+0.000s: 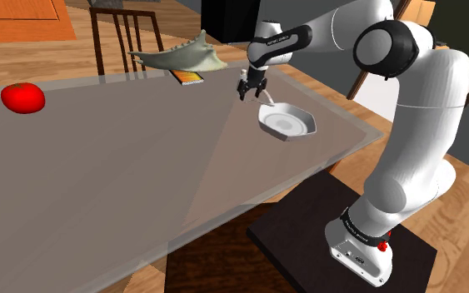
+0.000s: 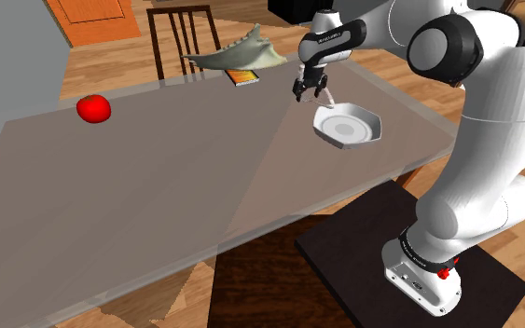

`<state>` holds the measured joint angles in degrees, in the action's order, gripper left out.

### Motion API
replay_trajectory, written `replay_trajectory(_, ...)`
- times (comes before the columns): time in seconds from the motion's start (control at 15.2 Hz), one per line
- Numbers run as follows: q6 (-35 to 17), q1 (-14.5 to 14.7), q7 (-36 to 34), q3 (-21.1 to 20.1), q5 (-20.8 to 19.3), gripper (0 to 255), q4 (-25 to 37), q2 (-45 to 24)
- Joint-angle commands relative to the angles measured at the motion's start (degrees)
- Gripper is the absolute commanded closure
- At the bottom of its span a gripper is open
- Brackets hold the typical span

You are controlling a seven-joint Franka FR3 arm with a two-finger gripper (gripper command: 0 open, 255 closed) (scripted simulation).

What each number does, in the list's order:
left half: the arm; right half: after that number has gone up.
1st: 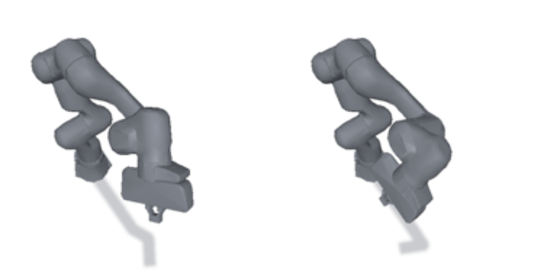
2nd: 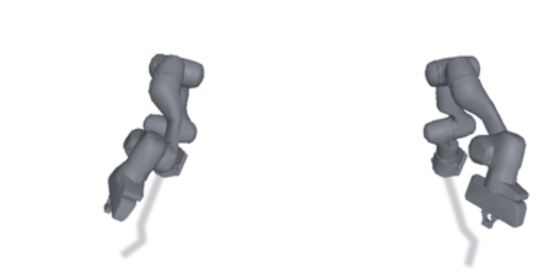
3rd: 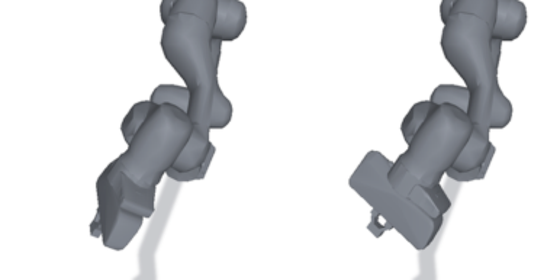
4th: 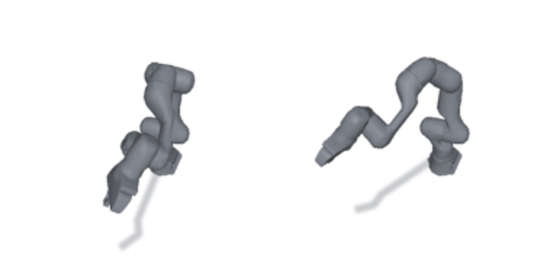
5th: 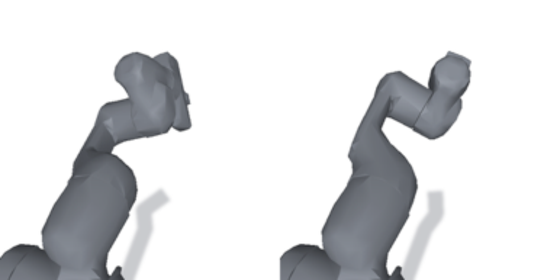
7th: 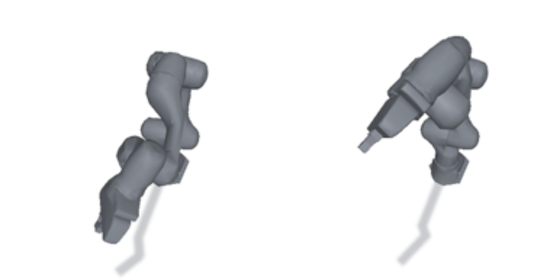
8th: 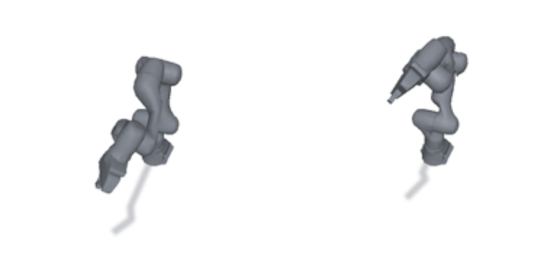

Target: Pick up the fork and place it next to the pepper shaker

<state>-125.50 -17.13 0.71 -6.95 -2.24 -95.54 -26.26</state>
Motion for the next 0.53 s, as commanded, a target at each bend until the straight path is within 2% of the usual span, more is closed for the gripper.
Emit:
replay_trajectory(0.0, 2.27, -0.19, 0.14, -0.03, 0.19, 0, 0.67, 1.44)
replay_trajectory(0.13, 5.02, -0.29, 0.27, -0.12, 0.41, 0, 1.91, 2.96)
replay_trajectory(0.46, 5.02, -0.29, 0.27, -0.11, 0.41, 0, 1.91, 2.96)
